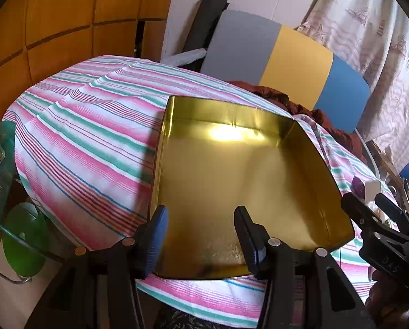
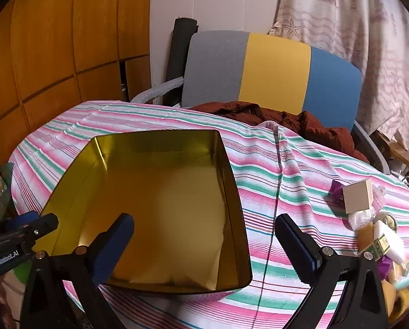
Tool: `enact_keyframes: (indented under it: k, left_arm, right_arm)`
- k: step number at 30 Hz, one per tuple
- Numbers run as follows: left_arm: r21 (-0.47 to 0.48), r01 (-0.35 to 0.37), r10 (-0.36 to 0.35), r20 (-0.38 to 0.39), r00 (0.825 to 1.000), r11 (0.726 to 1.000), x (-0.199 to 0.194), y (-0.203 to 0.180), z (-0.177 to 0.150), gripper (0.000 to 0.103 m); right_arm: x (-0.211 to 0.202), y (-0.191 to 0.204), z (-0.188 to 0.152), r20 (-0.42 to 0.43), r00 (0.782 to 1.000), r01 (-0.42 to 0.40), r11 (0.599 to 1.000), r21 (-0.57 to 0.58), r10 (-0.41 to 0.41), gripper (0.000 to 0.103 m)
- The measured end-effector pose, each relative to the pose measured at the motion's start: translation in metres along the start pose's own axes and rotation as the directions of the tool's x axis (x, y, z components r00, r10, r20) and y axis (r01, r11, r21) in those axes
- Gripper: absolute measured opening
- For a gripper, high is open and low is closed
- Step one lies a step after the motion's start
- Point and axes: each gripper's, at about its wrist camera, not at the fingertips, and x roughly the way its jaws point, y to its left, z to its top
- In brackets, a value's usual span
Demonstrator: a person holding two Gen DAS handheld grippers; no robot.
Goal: Organize objects
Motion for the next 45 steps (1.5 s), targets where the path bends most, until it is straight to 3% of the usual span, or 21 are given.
enact_keyframes:
  k: [7,9,18,27,31,35,38,45]
  left_arm:
    - [0.050,-0.053,0.052,0.023,0.998,0.997,-0.010,-0.002,0.001,0.052]
    - [0.074,-0.058,0.056,0.035,0.998,0.996,-0.014,-0.006,-0.001,0.061]
    - [0.147,-0.027,0.013,0.093,0.996,0.989,-0.025,-0.022,-0.002,0.079]
    - [0.100,0.019,-0.022,0.031,0.999,0.995,-0.015,-0.017,-0.004,0.080]
    - [0.115,0.087,-0.089,0.009,0.996,0.990,-0.016,-0.023,-0.006,0.080]
    - [0.196,0.150,-0.158,0.026,0.987,0.969,-0.025,-0.042,-0.006,0.080]
    - [0.286,0.199,-0.215,0.024,0.976,0.937,-0.028,-0.065,-0.005,0.080]
    - [0.486,0.317,-0.352,-0.020,0.936,0.814,-0.032,-0.124,-0.010,0.083]
  right_arm:
    - [-0.003,-0.008,-0.002,-0.008,1.000,-0.002,0.999,0.038,0.002,0.103]
    - [-0.005,-0.011,-0.003,-0.011,1.000,-0.001,0.999,0.048,0.002,0.103]
    - [-0.022,-0.023,-0.004,0.021,1.000,0.011,0.998,0.070,-0.013,0.103]
    - [-0.027,-0.031,-0.008,0.035,0.999,-0.003,0.997,0.074,0.001,0.103]
    - [-0.028,-0.043,-0.008,0.028,1.000,0.003,0.994,0.109,-0.006,0.103]
    - [-0.029,-0.064,-0.008,0.008,1.000,0.019,0.988,0.155,-0.020,0.103]
    - [-0.033,-0.083,-0.009,-0.008,0.999,0.043,0.980,0.194,-0.042,0.103]
    - [-0.055,-0.141,-0.013,-0.031,0.996,0.087,0.953,0.291,-0.081,0.103]
